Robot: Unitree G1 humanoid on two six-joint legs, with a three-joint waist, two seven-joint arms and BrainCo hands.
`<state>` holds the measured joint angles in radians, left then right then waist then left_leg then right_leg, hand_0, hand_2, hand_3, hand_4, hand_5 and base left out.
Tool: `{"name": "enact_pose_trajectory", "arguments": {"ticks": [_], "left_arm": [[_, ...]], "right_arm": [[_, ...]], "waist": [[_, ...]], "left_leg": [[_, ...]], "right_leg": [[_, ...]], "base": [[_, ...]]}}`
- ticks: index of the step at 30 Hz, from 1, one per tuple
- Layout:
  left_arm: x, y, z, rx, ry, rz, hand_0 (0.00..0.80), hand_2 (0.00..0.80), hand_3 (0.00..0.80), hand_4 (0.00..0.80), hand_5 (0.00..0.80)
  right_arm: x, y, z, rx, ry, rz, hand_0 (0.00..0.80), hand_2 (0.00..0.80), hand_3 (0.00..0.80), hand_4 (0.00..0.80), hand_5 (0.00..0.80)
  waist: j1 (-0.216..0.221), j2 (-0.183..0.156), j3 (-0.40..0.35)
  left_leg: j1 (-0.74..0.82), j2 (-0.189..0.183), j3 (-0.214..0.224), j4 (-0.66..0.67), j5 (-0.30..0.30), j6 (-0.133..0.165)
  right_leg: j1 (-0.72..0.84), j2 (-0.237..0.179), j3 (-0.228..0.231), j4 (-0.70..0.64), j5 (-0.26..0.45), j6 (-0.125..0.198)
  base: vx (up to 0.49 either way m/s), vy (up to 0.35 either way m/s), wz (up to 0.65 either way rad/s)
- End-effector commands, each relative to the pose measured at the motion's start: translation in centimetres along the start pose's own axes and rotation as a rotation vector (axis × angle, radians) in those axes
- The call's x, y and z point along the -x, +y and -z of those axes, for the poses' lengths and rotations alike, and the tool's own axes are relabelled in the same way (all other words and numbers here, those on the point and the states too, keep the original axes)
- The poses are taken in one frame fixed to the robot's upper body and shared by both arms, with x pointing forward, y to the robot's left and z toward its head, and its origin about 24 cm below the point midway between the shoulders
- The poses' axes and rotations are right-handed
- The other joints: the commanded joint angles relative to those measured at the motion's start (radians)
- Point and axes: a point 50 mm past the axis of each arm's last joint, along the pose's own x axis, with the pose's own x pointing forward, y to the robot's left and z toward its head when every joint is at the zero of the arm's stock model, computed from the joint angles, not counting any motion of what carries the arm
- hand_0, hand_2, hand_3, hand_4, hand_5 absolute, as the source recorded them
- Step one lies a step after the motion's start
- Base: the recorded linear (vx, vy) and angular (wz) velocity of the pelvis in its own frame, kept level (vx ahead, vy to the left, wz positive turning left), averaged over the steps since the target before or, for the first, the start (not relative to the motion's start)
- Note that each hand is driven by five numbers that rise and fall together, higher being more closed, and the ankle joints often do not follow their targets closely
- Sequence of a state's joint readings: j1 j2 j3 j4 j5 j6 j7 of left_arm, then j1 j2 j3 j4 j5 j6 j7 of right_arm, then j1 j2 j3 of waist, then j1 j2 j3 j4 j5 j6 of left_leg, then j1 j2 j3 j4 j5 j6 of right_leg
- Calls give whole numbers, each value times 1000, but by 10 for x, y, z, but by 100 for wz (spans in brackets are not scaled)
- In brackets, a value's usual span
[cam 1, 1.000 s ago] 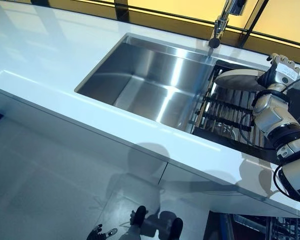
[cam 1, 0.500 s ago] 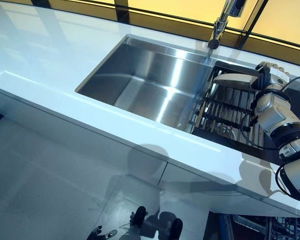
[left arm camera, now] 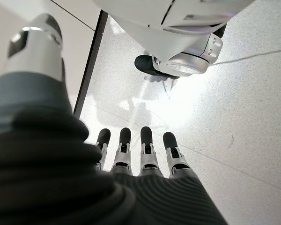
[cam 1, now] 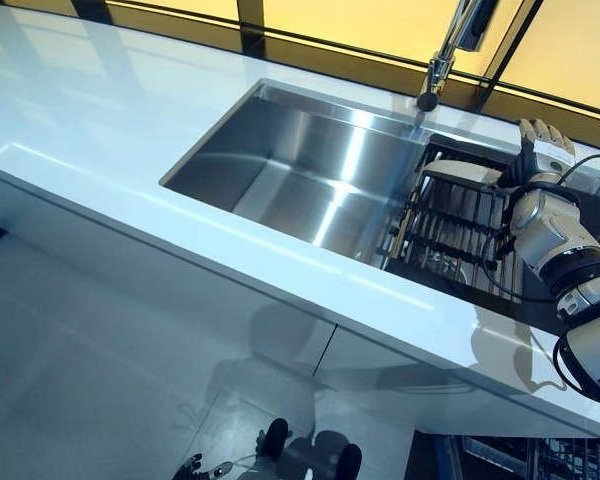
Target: Take plates into dishwasher
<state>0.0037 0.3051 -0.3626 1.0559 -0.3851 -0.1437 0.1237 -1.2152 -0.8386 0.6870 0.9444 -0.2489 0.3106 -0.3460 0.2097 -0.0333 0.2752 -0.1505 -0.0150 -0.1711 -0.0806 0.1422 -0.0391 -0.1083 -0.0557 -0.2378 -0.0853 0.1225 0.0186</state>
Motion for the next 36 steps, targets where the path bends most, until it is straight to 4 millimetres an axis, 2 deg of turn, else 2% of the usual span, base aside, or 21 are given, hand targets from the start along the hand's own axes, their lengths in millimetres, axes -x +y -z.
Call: {"name": "enact_pose_trajectory", "arguments": {"ticks": [1,8,21,36], "left_arm": [[2,16,6,-28,6,-30,0,0,0,0,0],[2,19,5,-30,7,-32,0,0,0,0,0],[1,19,5,-34,4,-33,0,0,0,0,0],[3,22,10,-40,13,-43,0,0,0,0,0]], "right_arm": [[-13,-40,0,168,-25,123,800,800,800,800,800],[-14,-43,-3,280,-64,135,800,800,800,800,800],[-14,-45,-3,285,-67,143,800,800,800,800,800],[-16,-57,-6,162,-90,150,800,800,800,800,800]], "waist": [[23,-42,-41],[23,-48,-44],[24,-51,-46],[12,-64,-60]], "left_leg": [[14,-22,6,-7,-61,17],[13,-23,6,-7,-61,18],[11,-22,4,-7,-60,17],[24,-18,11,-7,-65,15]], "right_leg": [[25,-41,23,-2,-21,86],[23,-40,24,-2,-20,88],[22,-39,25,-2,-20,89],[32,-35,34,-2,-22,90]], "base": [[0,0,0],[0,0,0],[0,0,0],[0,0,0]]}}
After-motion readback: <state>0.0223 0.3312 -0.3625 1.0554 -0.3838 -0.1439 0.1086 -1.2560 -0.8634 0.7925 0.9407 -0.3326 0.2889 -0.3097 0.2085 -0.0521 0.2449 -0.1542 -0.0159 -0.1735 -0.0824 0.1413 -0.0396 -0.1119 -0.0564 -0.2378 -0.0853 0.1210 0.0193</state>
